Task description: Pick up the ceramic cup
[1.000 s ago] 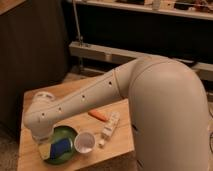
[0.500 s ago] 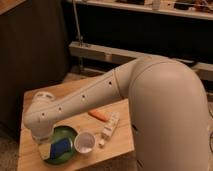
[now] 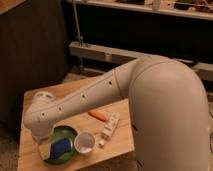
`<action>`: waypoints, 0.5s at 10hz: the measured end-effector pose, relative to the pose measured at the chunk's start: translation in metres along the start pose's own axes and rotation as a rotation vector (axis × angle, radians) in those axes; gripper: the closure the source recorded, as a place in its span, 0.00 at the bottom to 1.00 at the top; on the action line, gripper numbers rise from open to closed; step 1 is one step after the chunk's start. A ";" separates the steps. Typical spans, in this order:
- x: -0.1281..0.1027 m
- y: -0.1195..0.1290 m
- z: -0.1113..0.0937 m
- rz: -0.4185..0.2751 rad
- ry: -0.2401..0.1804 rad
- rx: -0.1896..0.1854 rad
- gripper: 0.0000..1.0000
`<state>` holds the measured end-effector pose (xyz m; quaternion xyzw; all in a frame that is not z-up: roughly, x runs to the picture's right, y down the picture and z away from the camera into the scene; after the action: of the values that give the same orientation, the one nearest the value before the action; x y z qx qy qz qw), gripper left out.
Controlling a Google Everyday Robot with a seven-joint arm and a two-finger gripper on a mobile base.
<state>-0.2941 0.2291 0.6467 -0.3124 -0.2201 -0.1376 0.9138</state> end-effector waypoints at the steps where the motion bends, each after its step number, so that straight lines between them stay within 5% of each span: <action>1: 0.002 -0.002 -0.007 -0.003 0.009 0.015 0.20; 3: 0.018 -0.012 -0.038 0.017 0.026 0.046 0.20; 5: 0.050 -0.027 -0.088 0.071 0.042 0.077 0.20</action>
<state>-0.2331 0.1466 0.6226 -0.2816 -0.1946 -0.1031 0.9339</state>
